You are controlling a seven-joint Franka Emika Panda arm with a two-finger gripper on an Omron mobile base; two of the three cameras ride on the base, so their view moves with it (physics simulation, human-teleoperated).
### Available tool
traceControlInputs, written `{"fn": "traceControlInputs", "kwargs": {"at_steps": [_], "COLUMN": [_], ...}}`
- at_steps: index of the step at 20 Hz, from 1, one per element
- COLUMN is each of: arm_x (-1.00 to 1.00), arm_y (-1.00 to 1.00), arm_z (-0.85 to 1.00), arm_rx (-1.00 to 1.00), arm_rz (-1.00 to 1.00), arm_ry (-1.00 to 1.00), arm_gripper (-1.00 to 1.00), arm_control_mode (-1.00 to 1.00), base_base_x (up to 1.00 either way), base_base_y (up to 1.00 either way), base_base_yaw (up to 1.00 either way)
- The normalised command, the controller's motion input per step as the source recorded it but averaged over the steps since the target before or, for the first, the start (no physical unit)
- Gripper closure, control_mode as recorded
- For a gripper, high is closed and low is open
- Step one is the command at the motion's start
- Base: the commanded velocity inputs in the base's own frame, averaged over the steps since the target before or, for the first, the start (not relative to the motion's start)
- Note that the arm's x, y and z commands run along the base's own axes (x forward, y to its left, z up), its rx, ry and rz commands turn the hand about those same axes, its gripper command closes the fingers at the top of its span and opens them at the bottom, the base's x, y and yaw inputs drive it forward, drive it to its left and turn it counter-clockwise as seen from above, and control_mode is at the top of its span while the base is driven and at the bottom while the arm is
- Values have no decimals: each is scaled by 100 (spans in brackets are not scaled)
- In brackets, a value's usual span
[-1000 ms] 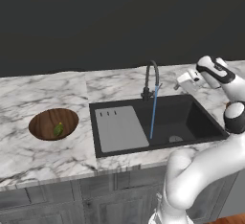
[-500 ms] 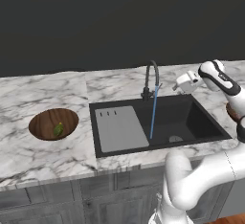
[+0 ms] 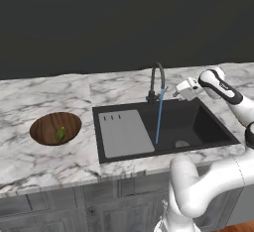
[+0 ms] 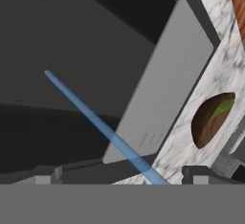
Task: Pick the peachs from the sink and place them in one bowl. Place the cucumber in the other bowl. Then turn off the sink faucet.
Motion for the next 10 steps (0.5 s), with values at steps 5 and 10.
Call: {"fn": "traceControlInputs", "kwargs": {"at_steps": [5,10], "arm_x": [48,58], "arm_y": [4,0], "arm_z": [6,-1], "arm_rx": [0,0], "arm_rz": [-2,0], "arm_ry": [0,0], "arm_gripper": [-100,-100], "arm_control_mode": [-100,-100], "base_base_x": [0,0], "base_base_y": [0,0], "base_base_yaw": [0,0]}}
